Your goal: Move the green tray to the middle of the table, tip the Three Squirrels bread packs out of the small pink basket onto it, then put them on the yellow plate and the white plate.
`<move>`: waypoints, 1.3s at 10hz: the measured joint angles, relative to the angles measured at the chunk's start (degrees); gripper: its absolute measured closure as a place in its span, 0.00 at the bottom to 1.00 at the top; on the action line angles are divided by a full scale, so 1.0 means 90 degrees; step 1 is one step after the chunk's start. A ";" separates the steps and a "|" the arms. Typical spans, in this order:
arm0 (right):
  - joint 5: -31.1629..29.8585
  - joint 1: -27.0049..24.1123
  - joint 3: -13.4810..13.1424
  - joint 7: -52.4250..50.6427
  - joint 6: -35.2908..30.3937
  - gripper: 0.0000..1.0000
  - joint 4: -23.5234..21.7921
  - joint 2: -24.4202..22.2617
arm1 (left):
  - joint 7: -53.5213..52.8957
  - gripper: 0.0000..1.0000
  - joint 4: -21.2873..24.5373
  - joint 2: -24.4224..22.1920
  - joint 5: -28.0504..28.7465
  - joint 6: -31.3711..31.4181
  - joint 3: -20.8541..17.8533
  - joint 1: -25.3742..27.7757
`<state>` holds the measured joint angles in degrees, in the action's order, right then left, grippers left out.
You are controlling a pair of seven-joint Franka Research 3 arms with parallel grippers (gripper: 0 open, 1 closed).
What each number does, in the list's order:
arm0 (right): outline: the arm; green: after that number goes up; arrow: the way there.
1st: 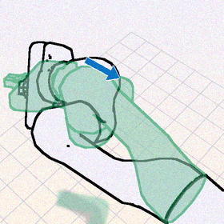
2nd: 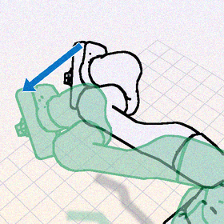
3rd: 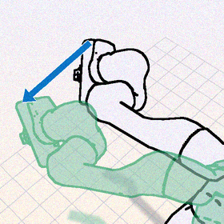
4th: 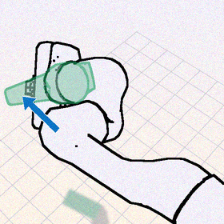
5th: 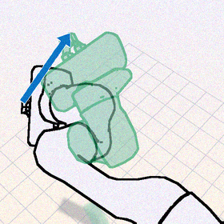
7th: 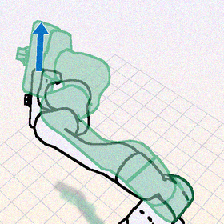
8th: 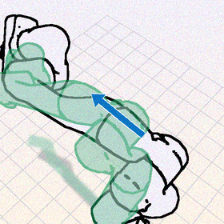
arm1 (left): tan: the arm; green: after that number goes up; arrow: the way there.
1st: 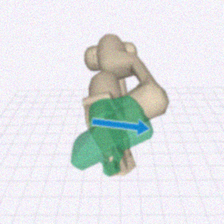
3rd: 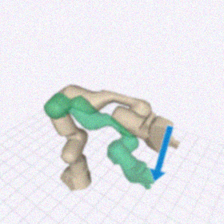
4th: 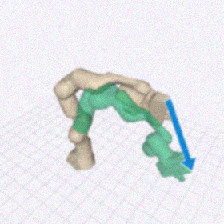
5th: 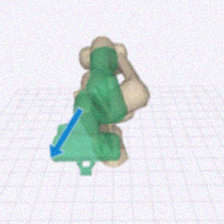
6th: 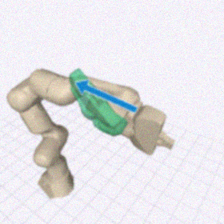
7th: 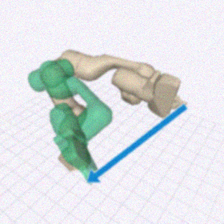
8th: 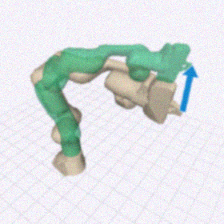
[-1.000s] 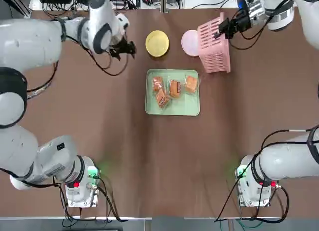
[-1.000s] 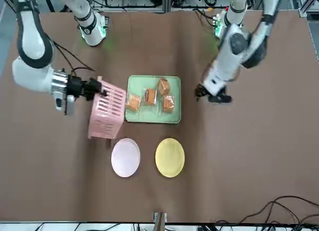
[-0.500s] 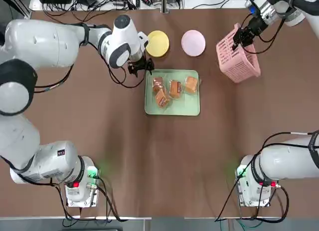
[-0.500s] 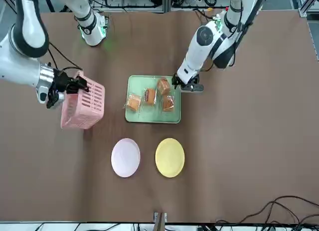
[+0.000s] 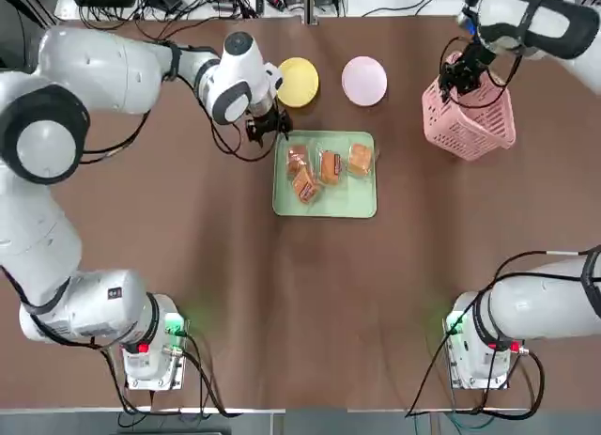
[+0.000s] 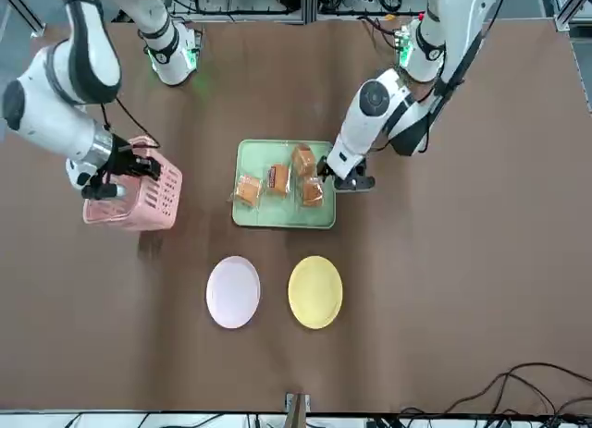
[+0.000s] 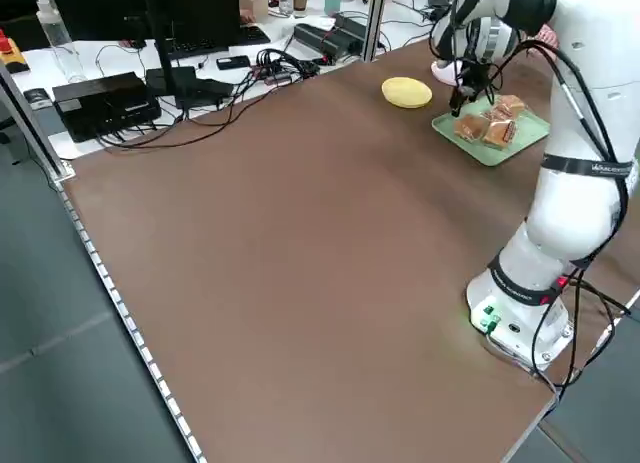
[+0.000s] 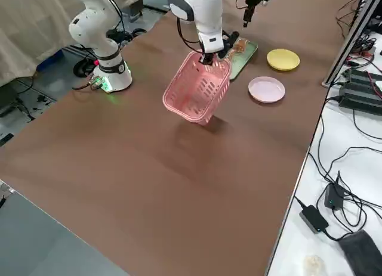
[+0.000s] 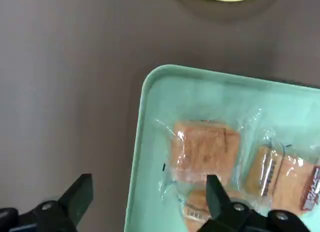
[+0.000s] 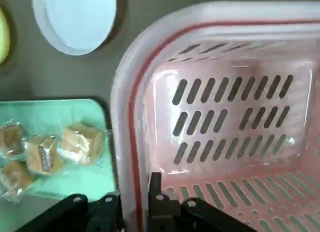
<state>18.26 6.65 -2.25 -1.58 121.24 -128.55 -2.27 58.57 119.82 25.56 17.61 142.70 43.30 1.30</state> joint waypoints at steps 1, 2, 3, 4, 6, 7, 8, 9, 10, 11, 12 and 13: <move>-0.0183 0.0042 0.0036 -0.0006 0.0251 0.93 -0.0254 0.0018 | 0.0184 0.00 -0.0178 0.0106 0.0002 0.0002 -0.0552 -0.0653; -0.0285 0.0080 0.0059 -0.0036 0.0400 0.93 -0.0449 0.0032 | 0.0309 0.00 -0.0314 0.0198 0.0003 0.0003 -0.0934 -0.1117; -0.0372 0.0099 0.0075 -0.0074 0.0512 0.93 -0.0605 0.0042 | 0.0379 0.00 -0.0392 0.0282 0.0003 0.0003 -0.1096 -0.1306; -0.0422 0.0113 0.0106 -0.0124 0.0548 0.93 -0.0717 0.0061 | 0.0436 0.00 -0.0469 0.0364 0.0003 0.0003 -0.1125 -0.1310; -0.0432 0.0149 0.0205 -0.0132 0.0623 0.93 -0.0830 0.0136 | 0.0601 0.00 -0.0710 0.0511 0.0003 0.0005 -0.1145 -0.1328; -0.0432 0.0152 0.0225 -0.0131 0.0655 0.92 -0.0851 0.0191 | 0.0673 0.00 -0.0827 0.0573 0.0004 0.0005 -0.1163 -0.1443; -0.0432 0.0152 0.0226 -0.0130 0.0680 0.91 -0.0858 0.0254 | 0.0735 0.00 -0.0910 0.0611 0.0005 0.0005 -0.1265 -0.1662; -0.0433 0.0152 0.0227 -0.0130 0.0703 0.89 -0.0861 0.0328 | 0.0761 0.00 -0.0987 0.0645 0.0006 0.0004 -0.1518 -0.2026; -0.0433 0.0151 0.0224 -0.0123 0.0770 0.89 -0.0862 0.0399 | 0.0789 0.00 -0.1049 0.0693 0.0007 0.0004 -0.1876 -0.2469; -0.0432 0.0148 0.0214 -0.0114 0.0859 0.90 -0.0862 0.0462 | 0.0809 0.00 -0.1092 0.0748 0.0007 0.0004 -0.2172 -0.2795; -0.0432 0.0147 0.0209 -0.0047 0.0903 0.90 -0.0863 0.0513 | 0.0810 0.00 -0.1119 0.0794 0.0007 0.0004 -0.2265 -0.2878; -0.0432 0.0146 0.0209 0.0015 0.0932 0.90 -0.0863 0.0547 | 0.0810 0.00 -0.1142 0.0821 0.0007 0.0004 -0.2285 -0.2873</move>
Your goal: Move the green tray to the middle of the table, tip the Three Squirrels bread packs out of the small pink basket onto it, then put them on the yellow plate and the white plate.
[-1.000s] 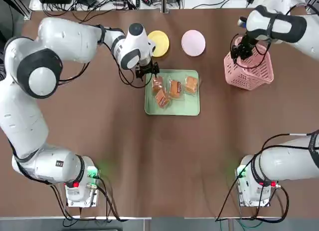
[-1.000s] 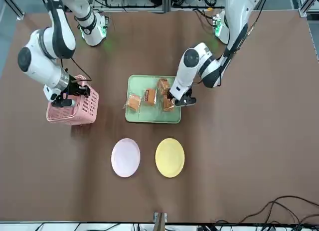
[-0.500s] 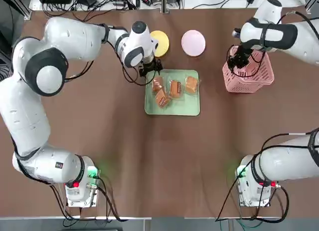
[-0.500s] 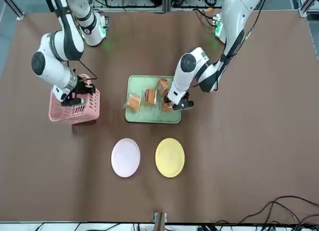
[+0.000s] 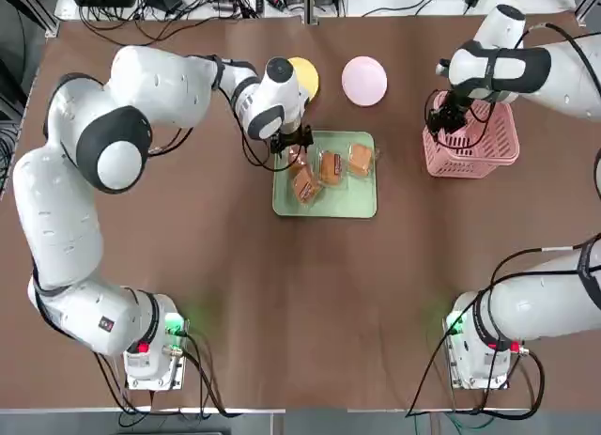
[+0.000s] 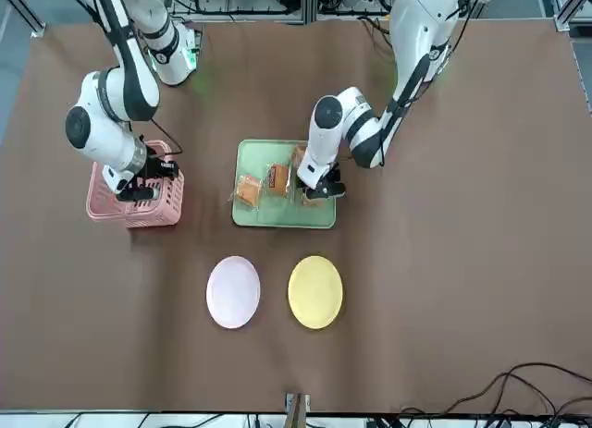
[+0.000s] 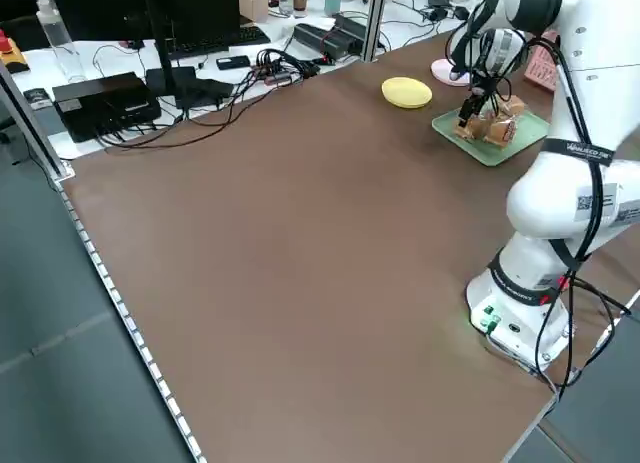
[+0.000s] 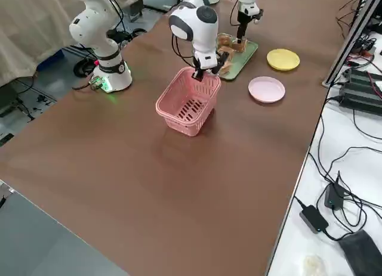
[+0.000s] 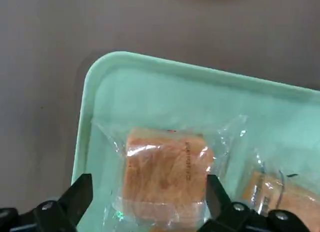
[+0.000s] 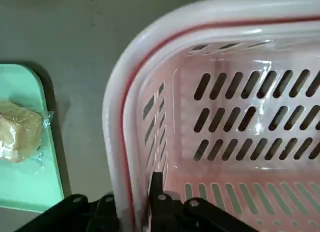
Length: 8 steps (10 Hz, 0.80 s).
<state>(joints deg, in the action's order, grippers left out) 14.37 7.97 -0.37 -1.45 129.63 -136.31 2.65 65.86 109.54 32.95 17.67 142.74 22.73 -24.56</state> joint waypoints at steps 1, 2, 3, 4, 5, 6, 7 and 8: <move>0.0000 0.0000 -0.0001 0.0018 0.0005 0.88 0.0000 0.0015 | 0.0000 0.00 -0.0031 0.0023 0.0000 0.0000 -0.0018 0.0002; 0.0000 0.0000 -0.0001 0.0030 0.0005 0.87 0.0000 0.0022 | 0.0000 0.00 -0.0086 0.0060 0.0000 0.0000 -0.0025 0.0002; 0.0000 0.0000 -0.0001 0.0059 -0.0001 0.77 0.0000 0.0026 | 0.0000 0.00 -0.0174 0.0113 0.0000 0.0000 -0.0025 0.0001; 0.0000 -0.0001 -0.0004 0.0087 -0.0001 0.61 0.0000 0.0028 | 0.0000 0.00 -0.0290 0.0164 0.0001 0.0000 -0.0026 0.0001; 0.0000 -0.0003 -0.0018 0.0093 0.0004 0.47 0.0021 0.0027 | 0.0000 0.00 -0.0386 0.0190 0.0005 -0.0005 -0.0025 -0.0007; 0.0000 -0.0015 -0.0036 0.0093 0.0021 0.31 0.0097 0.0023 | 0.0000 0.00 -0.0420 0.0196 0.0007 -0.0010 -0.0023 -0.0042; 0.0000 -0.0050 -0.0050 0.0093 0.0039 0.15 0.0267 0.0013 | -0.0001 0.00 -0.0422 0.0212 0.0038 -0.0012 -0.0024 -0.0091; -0.0005 -0.0117 -0.0078 0.0091 -0.0050 0.03 0.0569 -0.0005 | -0.0001 0.00 -0.0430 0.0251 0.0128 -0.0013 -0.0023 -0.0122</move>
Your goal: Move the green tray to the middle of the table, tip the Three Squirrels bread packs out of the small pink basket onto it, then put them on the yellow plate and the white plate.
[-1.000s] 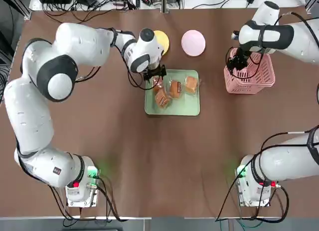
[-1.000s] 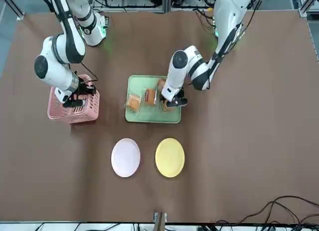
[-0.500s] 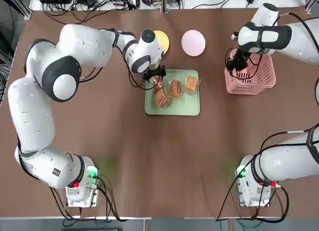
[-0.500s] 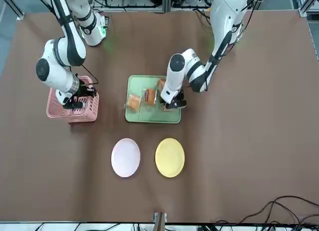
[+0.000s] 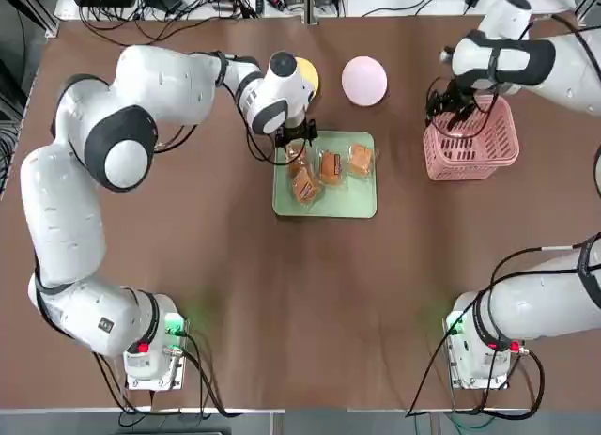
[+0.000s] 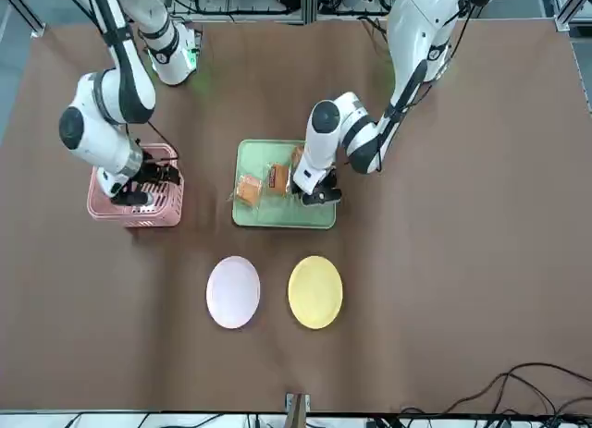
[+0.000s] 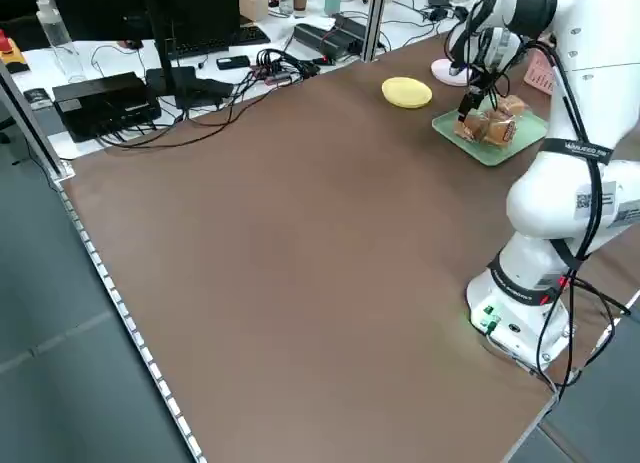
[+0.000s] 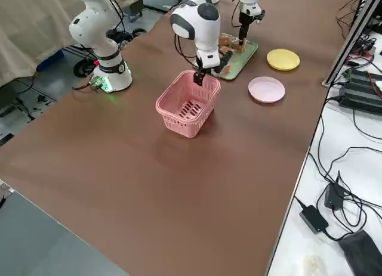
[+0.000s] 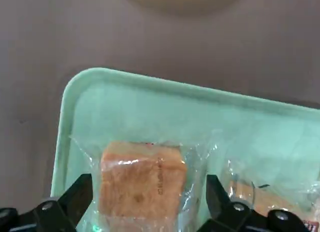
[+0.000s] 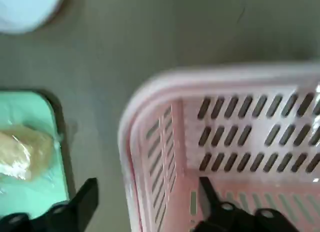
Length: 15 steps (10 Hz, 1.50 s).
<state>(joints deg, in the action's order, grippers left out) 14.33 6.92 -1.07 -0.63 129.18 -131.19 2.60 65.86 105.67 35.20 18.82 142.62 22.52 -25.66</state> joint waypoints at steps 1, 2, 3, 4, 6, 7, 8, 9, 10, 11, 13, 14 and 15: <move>-0.0007 -0.0075 -0.0072 0.0000 -0.0322 0.01 0.0448 -0.0033 | 0.0000 0.00 -0.0036 0.0070 0.0074 0.0000 0.0000 -0.0005; -0.0024 -0.0159 -0.0192 0.0000 -0.0691 0.01 0.0965 -0.0073 | 0.0000 0.00 -0.0081 0.0158 0.0123 0.0000 -0.0004 -0.0004; -0.0165 -0.0257 -0.0336 -0.0013 -0.1127 0.01 0.1509 -0.0102 | 0.0000 0.00 -0.0119 0.0231 0.0147 0.0000 -0.0007 -0.0002; -0.0422 -0.0337 -0.0428 -0.0012 -0.1677 0.01 0.2128 -0.0119 | 0.0000 0.02 -0.0157 0.0293 0.0160 0.0000 -0.0007 -0.0002; -0.0665 -0.0438 -0.0589 -0.0006 -0.2859 0.01 0.3526 -0.0133 | 0.0000 0.21 -0.0237 0.0361 0.0168 -0.0001 -0.0024 -0.0003; -0.0754 -0.0541 -0.0632 -0.0005 -0.3517 0.01 0.4103 -0.0131 | 0.0000 0.29 -0.0267 0.0360 0.0168 -0.0003 -0.0057 0.0002; -0.0916 -0.0642 -0.0649 -0.0005 -0.4110 0.01 0.4503 -0.0130 | -0.0021 0.32 -0.0308 0.0360 0.0168 -0.0003 -0.0132 0.0000; -0.1128 -0.0693 -0.0647 0.0000 -0.4576 0.01 0.4706 -0.0128 | -0.0101 0.32 -0.0359 0.0360 0.0172 -0.0003 -0.0246 0.0006; -0.1287 -0.0699 -0.0634 0.0005 -0.4952 0.01 0.4796 -0.0129 | -0.0201 0.32 -0.0395 0.0360 0.0173 -0.0003 -0.0368 0.0020; -0.1360 -0.0700 -0.0607 0.0027 -0.5125 0.02 0.4816 -0.0142 | -0.0298 0.31 -0.0420 0.0360 0.0173 -0.0003 -0.0462 0.0035; -0.1391 -0.0722 -0.0601 0.0047 -0.5158 0.03 0.4817 -0.0197 | -0.0360 0.23 -0.0432 0.0371 0.0188 -0.0003 -0.0530 0.0023; -0.1400 -0.0776 -0.0595 0.0059 -0.5156 0.03 0.4818 -0.0213 | -0.0363 0.19 -0.0431 0.0380 0.0204 -0.0004 -0.0532 0.0017; -0.1402 -0.0877 -0.0580 0.0058 -0.5156 0.03 0.4818 -0.0224 | -0.0362 0.06 -0.0430 0.0386 0.0219 -0.0055 -0.0533 0.0014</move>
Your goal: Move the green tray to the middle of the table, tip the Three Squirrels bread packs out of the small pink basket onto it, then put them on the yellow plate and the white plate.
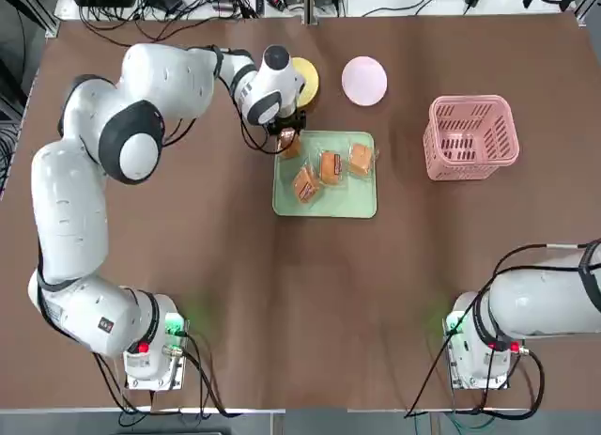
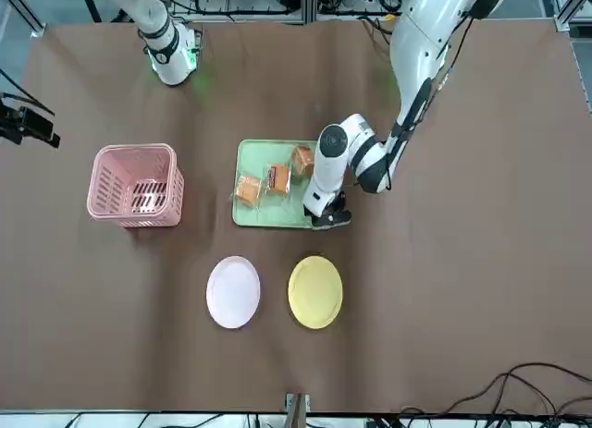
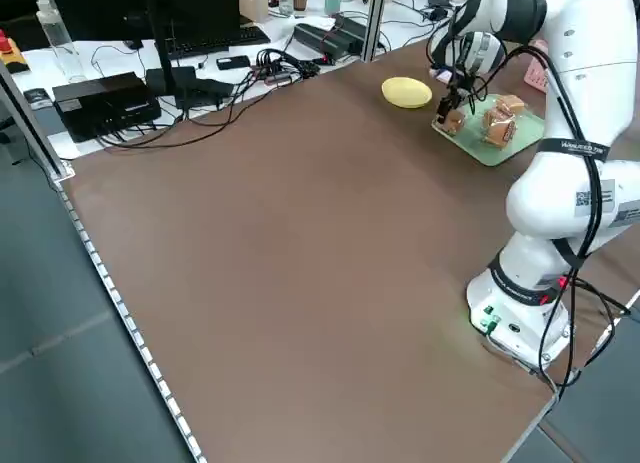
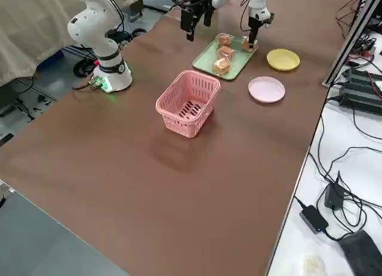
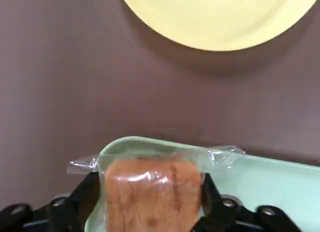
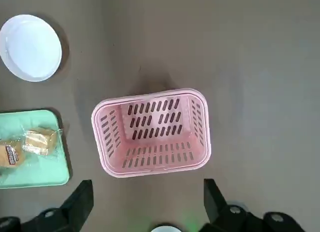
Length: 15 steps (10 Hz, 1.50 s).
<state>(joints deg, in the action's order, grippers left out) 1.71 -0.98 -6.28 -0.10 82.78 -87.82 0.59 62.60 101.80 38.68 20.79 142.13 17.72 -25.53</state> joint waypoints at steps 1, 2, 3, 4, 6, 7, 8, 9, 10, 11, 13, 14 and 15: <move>-0.0005 -0.0117 0.0088 0.0000 0.0017 0.03 0.0001 -0.0001 | 0.0000 0.00 -0.0012 -0.0004 0.0003 -0.0118 0.0002 -0.0006; -0.0013 -0.0243 0.0253 0.0000 0.0046 0.03 0.0002 -0.0001 | 0.0000 0.00 -0.0056 -0.0031 0.0004 -0.0335 0.0016 -0.0026; -0.0026 -0.0302 0.0388 0.0001 0.0064 0.03 0.0004 -0.0001 | 0.0009 0.00 -0.0100 -0.0109 0.0004 -0.0587 0.0030 -0.0071; -0.0036 -0.0302 0.0447 0.0005 0.0070 0.03 0.0005 -0.0001 | 0.0065 0.00 -0.0115 -0.0228 0.0004 -0.0751 0.0047 -0.0106; -0.0043 -0.0306 0.0469 0.0018 0.0074 0.03 0.0005 -0.0001 | 0.0334 0.00 -0.0113 -0.0492 0.0004 -0.1238 0.0267 -0.0117; -0.0044 -0.0316 0.0468 0.0020 0.0074 0.03 0.0005 -0.0001 | 0.0573 0.00 -0.0111 -0.0549 0.0004 -0.1374 0.0475 -0.0133; -0.0044 -0.0323 0.0468 0.0022 0.0074 0.03 0.0005 -0.0001 | 0.0837 0.00 -0.0101 -0.0561 0.0004 -0.1414 0.0696 -0.0153; -0.0045 -0.0325 0.0468 0.0023 0.0074 0.03 0.0005 -0.0001 | 0.1114 0.00 -0.0089 -0.0564 0.0004 -0.1500 0.0964 -0.0163; -0.0045 -0.0325 0.0469 0.0025 0.0074 0.03 0.0006 -0.0001 | 0.1368 0.00 -0.0086 -0.0574 0.0004 -0.1652 0.1264 -0.0175; -0.0045 -0.0326 0.0469 0.0026 0.0074 0.03 0.0006 -0.0001 | 0.1568 0.00 -0.0085 -0.0588 0.0004 -0.1785 0.1506 -0.0191; -0.0045 -0.0326 0.0470 0.0028 0.0074 0.03 0.0006 -0.0001 | 0.1753 0.00 0.0010 -0.0598 0.0004 -0.1914 0.1695 -0.0301; -0.0045 -0.0326 0.0472 0.0028 0.0074 0.03 0.0006 -0.0001 | 0.1819 0.00 0.0137 -0.0589 0.0004 -0.1919 0.1694 -0.0379; -0.0045 -0.0326 0.0473 0.0028 0.0074 0.03 0.0006 -0.0001 | 0.1870 0.00 0.0250 -0.0558 0.0004 -0.1919 0.1690 -0.0412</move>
<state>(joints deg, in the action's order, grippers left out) 1.30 -3.91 -2.03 0.15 83.44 -87.77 0.58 79.43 104.05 33.66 20.83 124.86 32.93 -29.24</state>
